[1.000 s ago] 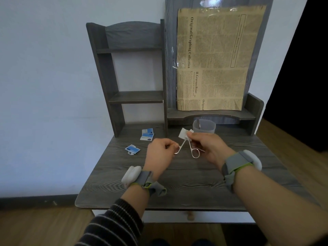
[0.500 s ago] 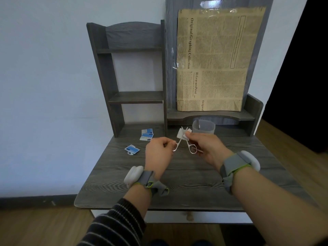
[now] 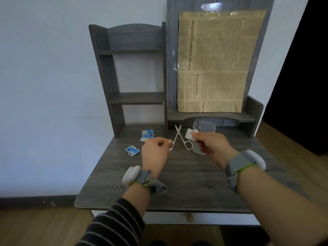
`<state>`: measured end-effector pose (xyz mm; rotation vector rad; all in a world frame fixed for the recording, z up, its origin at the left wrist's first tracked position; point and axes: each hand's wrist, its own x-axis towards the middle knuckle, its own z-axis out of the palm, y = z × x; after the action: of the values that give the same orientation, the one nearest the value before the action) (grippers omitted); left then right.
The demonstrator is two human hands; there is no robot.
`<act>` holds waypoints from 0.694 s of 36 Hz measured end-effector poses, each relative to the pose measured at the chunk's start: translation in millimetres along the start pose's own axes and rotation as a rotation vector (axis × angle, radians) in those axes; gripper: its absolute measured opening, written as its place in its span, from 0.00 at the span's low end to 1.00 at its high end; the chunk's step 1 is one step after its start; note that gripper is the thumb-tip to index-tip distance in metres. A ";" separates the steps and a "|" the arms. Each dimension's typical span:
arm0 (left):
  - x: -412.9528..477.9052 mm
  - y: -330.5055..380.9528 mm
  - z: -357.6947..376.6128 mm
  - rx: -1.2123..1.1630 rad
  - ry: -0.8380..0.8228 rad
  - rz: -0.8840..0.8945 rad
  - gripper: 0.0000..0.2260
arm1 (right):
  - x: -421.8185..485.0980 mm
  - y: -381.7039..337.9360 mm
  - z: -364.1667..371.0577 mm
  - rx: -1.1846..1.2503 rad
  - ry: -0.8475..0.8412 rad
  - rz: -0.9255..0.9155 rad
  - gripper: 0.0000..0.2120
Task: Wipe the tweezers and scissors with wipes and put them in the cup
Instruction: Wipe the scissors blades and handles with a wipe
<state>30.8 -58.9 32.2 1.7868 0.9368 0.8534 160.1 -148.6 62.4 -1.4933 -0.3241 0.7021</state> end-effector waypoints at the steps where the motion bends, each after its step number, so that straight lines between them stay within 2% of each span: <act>1: 1.2 0.0 0.4 -0.025 0.020 -0.015 0.06 | -0.7 1.5 -0.9 -0.024 -0.025 0.000 0.08; 9: 3.1 0.1 3.6 -0.099 0.075 -0.042 0.07 | -3.2 3.6 5.9 -0.146 -0.146 0.018 0.05; 20: 1.7 3.2 7.0 -0.080 0.078 -0.022 0.05 | -6.7 18.8 21.2 -0.111 -0.128 -0.010 0.06; 25: 3.0 4.2 3.7 -0.105 0.067 -0.025 0.06 | -1.6 13.4 14.1 0.005 -0.070 0.006 0.05</act>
<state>36.4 -58.9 35.3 1.6623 0.9381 0.9347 147.3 -139.3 50.9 -1.4676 -0.3702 0.7606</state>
